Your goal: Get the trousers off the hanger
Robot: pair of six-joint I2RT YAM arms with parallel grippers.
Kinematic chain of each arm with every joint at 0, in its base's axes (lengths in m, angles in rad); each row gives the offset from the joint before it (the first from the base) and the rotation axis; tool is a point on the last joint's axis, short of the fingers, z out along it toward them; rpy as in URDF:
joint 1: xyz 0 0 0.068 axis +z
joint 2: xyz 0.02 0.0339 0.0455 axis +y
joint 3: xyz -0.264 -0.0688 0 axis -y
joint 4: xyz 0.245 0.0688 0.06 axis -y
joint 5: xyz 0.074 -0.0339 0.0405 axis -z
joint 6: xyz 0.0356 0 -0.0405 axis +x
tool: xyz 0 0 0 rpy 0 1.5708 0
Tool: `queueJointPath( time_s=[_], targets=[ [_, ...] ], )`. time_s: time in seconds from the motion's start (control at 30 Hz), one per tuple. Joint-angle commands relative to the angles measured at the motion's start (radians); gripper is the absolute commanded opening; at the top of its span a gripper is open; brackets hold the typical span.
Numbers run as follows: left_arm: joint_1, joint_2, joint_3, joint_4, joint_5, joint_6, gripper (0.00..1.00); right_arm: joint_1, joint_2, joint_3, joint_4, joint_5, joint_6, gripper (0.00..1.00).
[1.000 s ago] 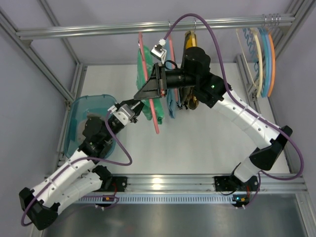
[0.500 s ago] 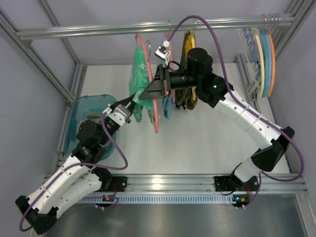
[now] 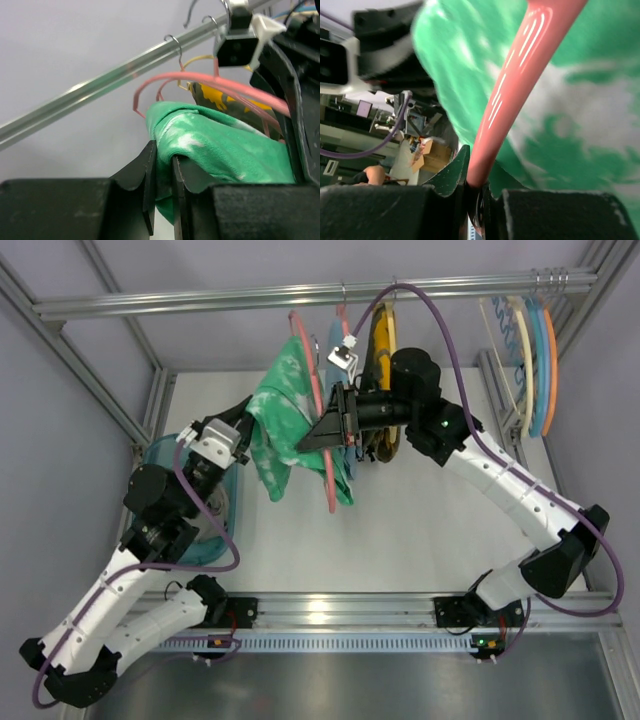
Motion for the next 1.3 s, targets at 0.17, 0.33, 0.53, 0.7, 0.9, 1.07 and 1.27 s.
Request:
queueJointPath(
  time_s=[0.17,0.33,0.53,0.7,0.9,1.07,1.27],
  targets=[
    [0.013,0.021,0.281,0.241,-0.058,0.005,0.0,-0.024,-0.033,-0.049,-0.03,0.022,-0.101,0.0],
    [0.015,0.052,0.383,0.235,-0.062,0.019,0.0,-0.024,-0.036,-0.066,-0.044,0.031,-0.116,0.0],
    [0.044,0.057,0.467,0.202,-0.062,0.044,0.0,-0.023,-0.043,-0.066,-0.059,0.025,-0.138,0.0],
    [0.065,0.001,0.435,0.145,-0.087,0.105,0.0,-0.017,-0.076,-0.085,-0.094,0.002,-0.179,0.0],
    [0.154,-0.063,0.443,0.091,-0.117,0.102,0.0,-0.009,-0.138,-0.164,-0.154,-0.038,-0.243,0.0],
    [0.246,-0.153,0.412,0.001,-0.136,0.093,0.0,0.005,-0.177,-0.175,-0.188,-0.061,-0.285,0.0],
    [0.435,-0.348,0.268,-0.102,-0.16,0.068,0.0,0.013,-0.204,-0.158,-0.255,-0.064,-0.352,0.0]
  ],
)
